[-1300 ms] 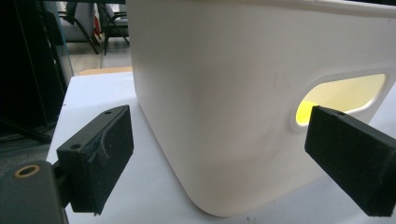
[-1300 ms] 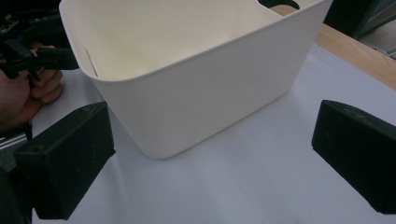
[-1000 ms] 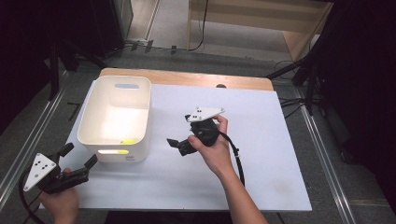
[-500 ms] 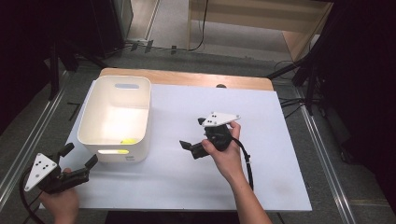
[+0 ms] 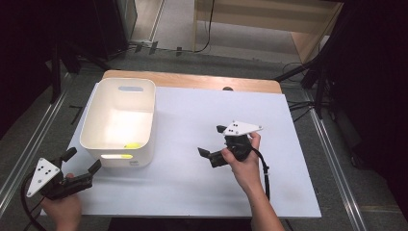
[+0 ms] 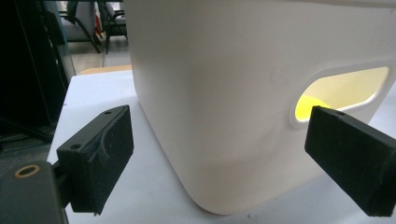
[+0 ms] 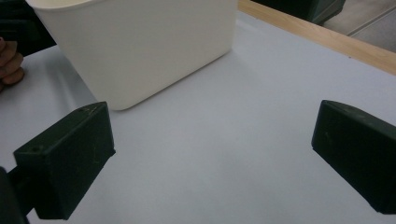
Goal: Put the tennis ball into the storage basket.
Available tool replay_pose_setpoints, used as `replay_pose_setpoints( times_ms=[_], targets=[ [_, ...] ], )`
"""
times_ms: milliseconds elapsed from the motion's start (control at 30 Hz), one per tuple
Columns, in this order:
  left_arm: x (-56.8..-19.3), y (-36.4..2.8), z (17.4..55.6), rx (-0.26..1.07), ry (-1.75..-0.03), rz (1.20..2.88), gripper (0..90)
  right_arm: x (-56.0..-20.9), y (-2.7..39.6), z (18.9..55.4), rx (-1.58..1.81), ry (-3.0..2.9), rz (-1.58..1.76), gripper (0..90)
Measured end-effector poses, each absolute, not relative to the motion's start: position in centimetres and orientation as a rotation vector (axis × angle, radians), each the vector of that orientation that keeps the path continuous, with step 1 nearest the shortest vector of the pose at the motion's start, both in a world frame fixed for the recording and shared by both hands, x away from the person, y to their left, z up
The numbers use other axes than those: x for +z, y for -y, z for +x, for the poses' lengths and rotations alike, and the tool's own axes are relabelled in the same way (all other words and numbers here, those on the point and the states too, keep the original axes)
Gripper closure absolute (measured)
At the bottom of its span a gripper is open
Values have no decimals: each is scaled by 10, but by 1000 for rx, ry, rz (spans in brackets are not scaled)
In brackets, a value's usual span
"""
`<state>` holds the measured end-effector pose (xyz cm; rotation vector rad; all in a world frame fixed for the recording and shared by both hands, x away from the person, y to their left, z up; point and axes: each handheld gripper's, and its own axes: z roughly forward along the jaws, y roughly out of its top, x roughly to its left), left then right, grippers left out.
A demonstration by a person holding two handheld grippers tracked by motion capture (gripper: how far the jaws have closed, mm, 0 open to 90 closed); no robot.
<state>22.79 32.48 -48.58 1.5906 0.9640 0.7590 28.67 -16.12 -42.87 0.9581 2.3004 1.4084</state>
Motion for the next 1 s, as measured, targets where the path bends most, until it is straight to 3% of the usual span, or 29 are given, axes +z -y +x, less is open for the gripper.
replay_pose_setpoints(
  times_ms=[1000],
  targets=[
    [-486, -323, 228, 772, -958, 1616, 79, -449, 233, 263, 1415, -2198, 1070, 0]
  ],
)
